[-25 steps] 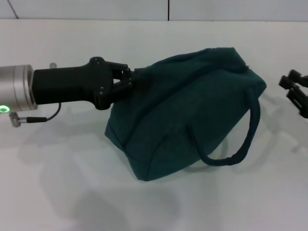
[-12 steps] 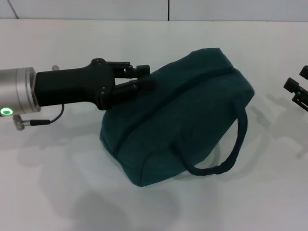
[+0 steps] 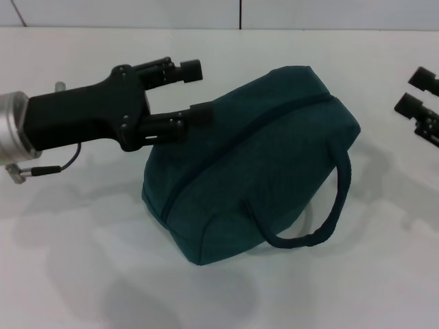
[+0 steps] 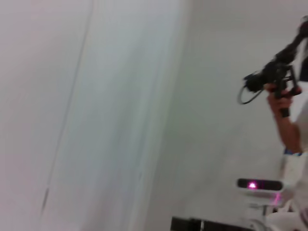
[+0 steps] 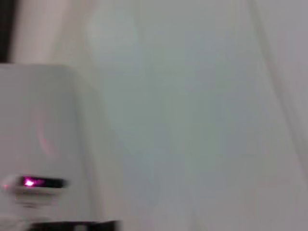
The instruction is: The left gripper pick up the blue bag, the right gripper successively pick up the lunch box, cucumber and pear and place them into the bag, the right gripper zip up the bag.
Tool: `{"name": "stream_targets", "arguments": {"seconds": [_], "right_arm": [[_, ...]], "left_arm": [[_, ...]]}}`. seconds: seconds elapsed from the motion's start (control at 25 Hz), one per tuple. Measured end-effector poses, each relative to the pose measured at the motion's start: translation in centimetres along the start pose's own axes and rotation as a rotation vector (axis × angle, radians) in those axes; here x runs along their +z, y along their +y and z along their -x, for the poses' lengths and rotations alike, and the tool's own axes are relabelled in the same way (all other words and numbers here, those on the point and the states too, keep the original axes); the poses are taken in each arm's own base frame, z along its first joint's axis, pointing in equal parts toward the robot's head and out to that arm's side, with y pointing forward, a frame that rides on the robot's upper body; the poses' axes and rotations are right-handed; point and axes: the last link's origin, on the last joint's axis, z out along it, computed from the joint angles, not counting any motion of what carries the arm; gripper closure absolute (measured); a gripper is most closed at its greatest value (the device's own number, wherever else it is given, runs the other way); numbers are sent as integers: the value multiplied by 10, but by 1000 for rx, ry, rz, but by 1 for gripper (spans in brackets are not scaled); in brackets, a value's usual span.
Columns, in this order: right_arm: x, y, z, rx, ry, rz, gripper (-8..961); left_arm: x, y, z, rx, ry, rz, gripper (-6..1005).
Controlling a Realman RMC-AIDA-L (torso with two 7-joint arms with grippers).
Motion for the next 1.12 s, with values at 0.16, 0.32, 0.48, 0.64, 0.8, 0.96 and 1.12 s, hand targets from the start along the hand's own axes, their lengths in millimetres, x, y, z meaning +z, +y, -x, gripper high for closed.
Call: {"name": "stream_targets", "arguments": {"seconds": [0.16, 0.32, 0.48, 0.64, 0.8, 0.96, 1.12], "right_arm": [[17, 10, 17, 74, 53, 224, 395], [34, 18, 28, 142, 152, 409, 395], [47, 22, 31, 161, 219, 488, 381], [52, 27, 31, 159, 269, 532, 362], [57, 32, 27, 160, 299, 554, 343], [58, 34, 25, 163, 302, 553, 264], [58, 34, 24, 159, 298, 551, 185]], "left_arm": [[3, 8, -2, 14, 23, 54, 281], [12, 15, 2, 7, 24, 101, 171], [15, 18, 6, 7, 21, 116, 118], [17, 20, 9, 3, 16, 122, 118], [16, 21, 11, -6, 13, 119, 118], [16, 22, 15, -19, 16, 114, 118], [14, 23, 17, -28, 17, 107, 118]]}}
